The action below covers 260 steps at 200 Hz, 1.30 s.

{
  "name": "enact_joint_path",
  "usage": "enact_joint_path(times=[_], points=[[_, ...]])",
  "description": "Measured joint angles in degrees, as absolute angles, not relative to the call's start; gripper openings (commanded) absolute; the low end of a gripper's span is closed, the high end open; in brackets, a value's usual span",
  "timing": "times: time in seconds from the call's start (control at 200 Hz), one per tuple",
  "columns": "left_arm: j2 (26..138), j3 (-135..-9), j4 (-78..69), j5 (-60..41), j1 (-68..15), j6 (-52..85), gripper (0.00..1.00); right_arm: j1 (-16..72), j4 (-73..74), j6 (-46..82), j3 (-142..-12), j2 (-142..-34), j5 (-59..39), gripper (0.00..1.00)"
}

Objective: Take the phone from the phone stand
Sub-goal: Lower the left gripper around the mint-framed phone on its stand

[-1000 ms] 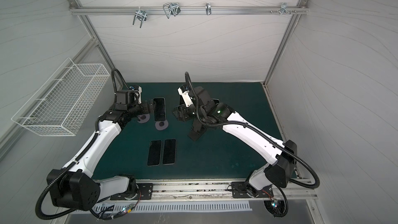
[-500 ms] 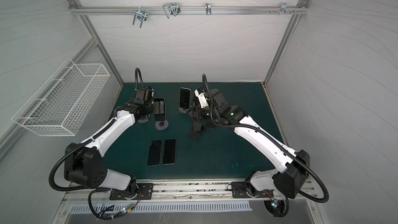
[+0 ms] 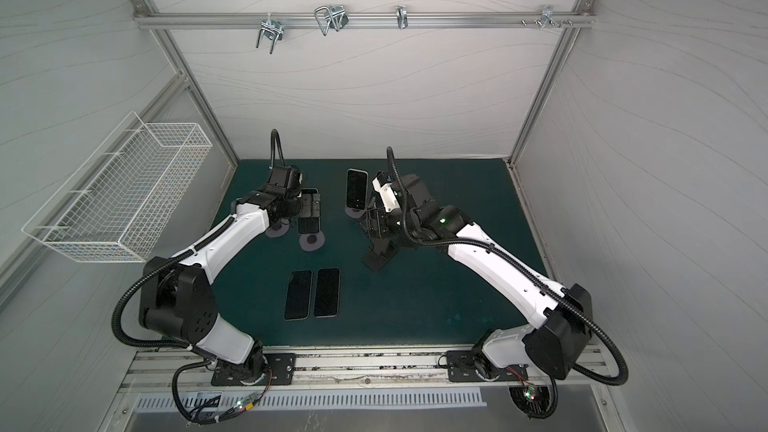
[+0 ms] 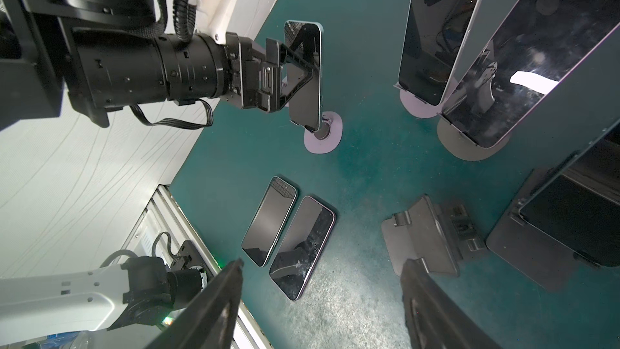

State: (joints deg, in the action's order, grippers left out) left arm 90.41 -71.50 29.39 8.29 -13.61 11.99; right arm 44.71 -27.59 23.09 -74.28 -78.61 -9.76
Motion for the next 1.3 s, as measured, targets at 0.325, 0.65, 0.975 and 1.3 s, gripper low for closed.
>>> enact_joint_path(times=[0.325, 0.65, 0.975, 1.3], points=[[91.2, -72.0, 28.4, 7.7, -13.6, 12.2, 0.99, 44.6, -26.9, 23.3, -73.8, -80.8, -11.5, 0.77], [94.7, -74.5, 28.5, 7.5, -13.7, 11.5, 0.99, 44.6, -25.2, 24.6, -72.0, -80.7, -11.5, 0.77], [96.5, -76.7, 28.5, 7.7, -13.7, 11.4, 0.99, 44.2, -24.0, 24.7, -70.0, -79.7, -11.0, 0.78], [98.2, -78.3, 29.3, 8.6, -14.1, 11.2, 0.97, 44.1, -22.9, 25.5, -69.8, -79.2, -11.6, 0.78]])
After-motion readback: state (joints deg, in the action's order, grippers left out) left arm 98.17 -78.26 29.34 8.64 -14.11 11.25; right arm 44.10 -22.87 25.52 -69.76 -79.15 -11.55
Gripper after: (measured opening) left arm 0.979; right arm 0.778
